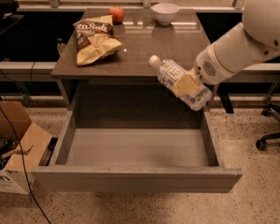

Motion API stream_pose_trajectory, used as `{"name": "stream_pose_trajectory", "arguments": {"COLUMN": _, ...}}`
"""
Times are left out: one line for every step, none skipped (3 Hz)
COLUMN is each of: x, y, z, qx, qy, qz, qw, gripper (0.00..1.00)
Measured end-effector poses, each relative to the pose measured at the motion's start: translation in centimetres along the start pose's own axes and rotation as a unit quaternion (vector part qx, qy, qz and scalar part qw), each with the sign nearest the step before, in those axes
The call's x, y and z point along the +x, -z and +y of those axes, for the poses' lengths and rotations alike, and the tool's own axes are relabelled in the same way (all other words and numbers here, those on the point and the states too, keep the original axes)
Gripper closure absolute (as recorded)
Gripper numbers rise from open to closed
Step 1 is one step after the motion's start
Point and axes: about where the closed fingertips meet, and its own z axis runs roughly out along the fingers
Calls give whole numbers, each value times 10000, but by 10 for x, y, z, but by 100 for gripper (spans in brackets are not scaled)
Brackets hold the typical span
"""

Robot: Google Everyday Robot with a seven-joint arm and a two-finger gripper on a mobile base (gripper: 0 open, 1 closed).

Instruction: Pick blue plastic bottle from top drawer and place on counter

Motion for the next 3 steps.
{"name": "stream_pose_trajectory", "arguments": {"x": -45, "y": 3, "z": -27, "qx": 129, "qy": 286, "qz": -219, "qw": 9993, "gripper": 100}}
{"name": "stream_pose_trajectory", "arguments": {"x": -86, "y": -16, "z": -45, "qx": 74, "qy": 478, "qz": -280, "qw": 9984, "gripper": 100}}
{"name": "stream_pose_trajectory", "arguments": {"x": -117, "y": -43, "z": -60, "qx": -18, "qy": 572, "qz": -207, "qw": 9981, "gripper": 83}}
